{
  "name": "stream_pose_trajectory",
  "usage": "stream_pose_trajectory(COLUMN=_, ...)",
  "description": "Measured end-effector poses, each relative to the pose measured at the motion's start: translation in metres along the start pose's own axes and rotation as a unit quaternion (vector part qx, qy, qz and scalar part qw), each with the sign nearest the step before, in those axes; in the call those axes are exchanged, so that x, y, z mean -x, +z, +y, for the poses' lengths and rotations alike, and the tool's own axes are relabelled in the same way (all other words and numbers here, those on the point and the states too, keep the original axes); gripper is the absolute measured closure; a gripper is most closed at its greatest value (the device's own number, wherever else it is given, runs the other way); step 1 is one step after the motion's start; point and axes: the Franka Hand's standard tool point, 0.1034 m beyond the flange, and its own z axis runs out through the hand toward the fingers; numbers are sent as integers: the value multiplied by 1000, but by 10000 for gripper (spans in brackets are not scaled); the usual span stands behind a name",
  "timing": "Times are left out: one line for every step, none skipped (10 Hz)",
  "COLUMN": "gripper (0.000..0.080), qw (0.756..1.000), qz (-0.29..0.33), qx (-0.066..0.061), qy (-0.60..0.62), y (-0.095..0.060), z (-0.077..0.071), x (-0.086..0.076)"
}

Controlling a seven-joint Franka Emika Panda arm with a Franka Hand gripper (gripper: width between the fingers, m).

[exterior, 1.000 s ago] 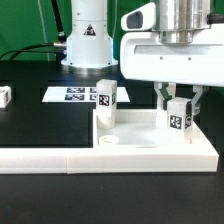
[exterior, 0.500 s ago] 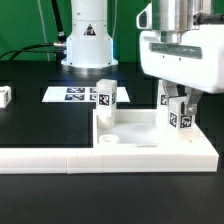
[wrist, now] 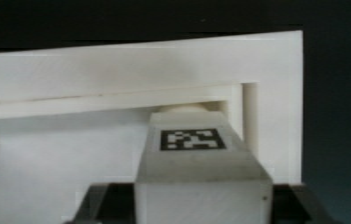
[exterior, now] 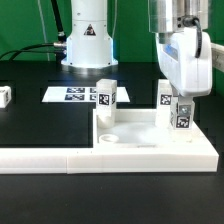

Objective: Assemble square table

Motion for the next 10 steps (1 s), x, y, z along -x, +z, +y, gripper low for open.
stream_pose_trajectory(gripper=507, qw=1000, qz=-1, qx=0, qy=12, y=0, z=0, x=0)
stream_pose_trajectory(gripper=507, qw=1000, qz=-2, qx=1, qy=10, y=1, z=1, x=1)
stream_pose_trajectory(gripper=325, qw=1000, qz=-2, qx=1, qy=-13, y=1, z=1, x=1)
stream_pose_trajectory(gripper=211, qw=1000, qz=-2, qx=3, qy=-31, y=1, z=2, x=1)
stream_pose_trajectory(gripper=211, qw=998, qz=-2, qx=7, qy=-61, y=2, z=3, x=2)
stream_pose_trajectory(gripper=162, qw=992, qz=-2, qx=9, qy=-124, y=2, z=3, x=1)
stream_pose_trajectory(gripper=153, qw=984, qz=-3, qx=11, qy=-179, y=1, z=3, x=1)
stream_pose_trajectory(gripper=153, qw=974, qz=-5, qx=15, qy=-227, y=1, z=3, x=2)
stream_pose_trajectory(gripper=153, qw=961, qz=-5, qx=16, qy=-276, y=0, z=2, x=3)
stream_pose_trajectory(gripper=151, qw=947, qz=-6, qx=17, qy=-319, y=0, z=0, x=2)
